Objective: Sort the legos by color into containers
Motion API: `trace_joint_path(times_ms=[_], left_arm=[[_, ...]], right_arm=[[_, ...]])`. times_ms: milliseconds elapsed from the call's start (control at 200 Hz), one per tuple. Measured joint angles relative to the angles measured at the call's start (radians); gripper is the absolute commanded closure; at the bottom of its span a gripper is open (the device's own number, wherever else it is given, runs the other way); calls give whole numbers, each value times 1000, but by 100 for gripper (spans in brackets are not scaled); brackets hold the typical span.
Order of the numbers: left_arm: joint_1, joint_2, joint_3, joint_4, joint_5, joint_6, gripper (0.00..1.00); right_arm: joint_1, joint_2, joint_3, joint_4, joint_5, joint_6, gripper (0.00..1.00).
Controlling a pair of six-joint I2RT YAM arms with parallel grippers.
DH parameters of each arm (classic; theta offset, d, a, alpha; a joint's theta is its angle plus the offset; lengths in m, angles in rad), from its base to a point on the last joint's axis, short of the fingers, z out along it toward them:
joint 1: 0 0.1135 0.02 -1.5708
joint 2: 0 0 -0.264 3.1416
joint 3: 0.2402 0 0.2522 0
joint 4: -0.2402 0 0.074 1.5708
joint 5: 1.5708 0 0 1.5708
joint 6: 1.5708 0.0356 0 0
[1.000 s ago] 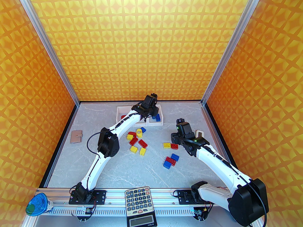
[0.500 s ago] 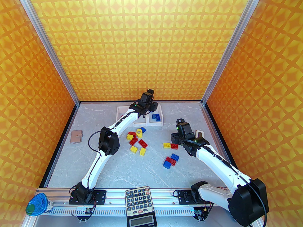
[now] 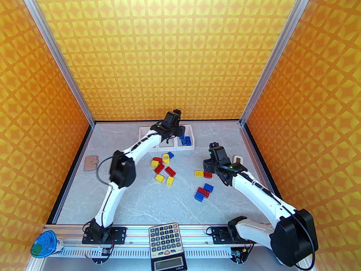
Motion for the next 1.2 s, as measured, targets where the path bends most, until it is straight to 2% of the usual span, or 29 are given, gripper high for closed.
trace_joint_path(times_ms=[290, 465, 620, 790, 1200], left_arm=[[-24, -446, -521, 48, 4, -96, 39], [-68, -597, -727, 66, 8, -143, 39], [-85, -668, -808, 67, 12, -163, 39], [-85, -703, -829, 74, 12, -178, 39], [-85, -703, -830, 83, 12, -182, 41]], right_arm=[[0, 86, -31, 0, -24, 78, 37], [0, 142, -38, 1, -51, 126, 32], [0, 203, -38, 1, -61, 155, 26], [-12, 238, -38, 1, -74, 182, 25], [-61, 308, -38, 29, -119, 199, 29]])
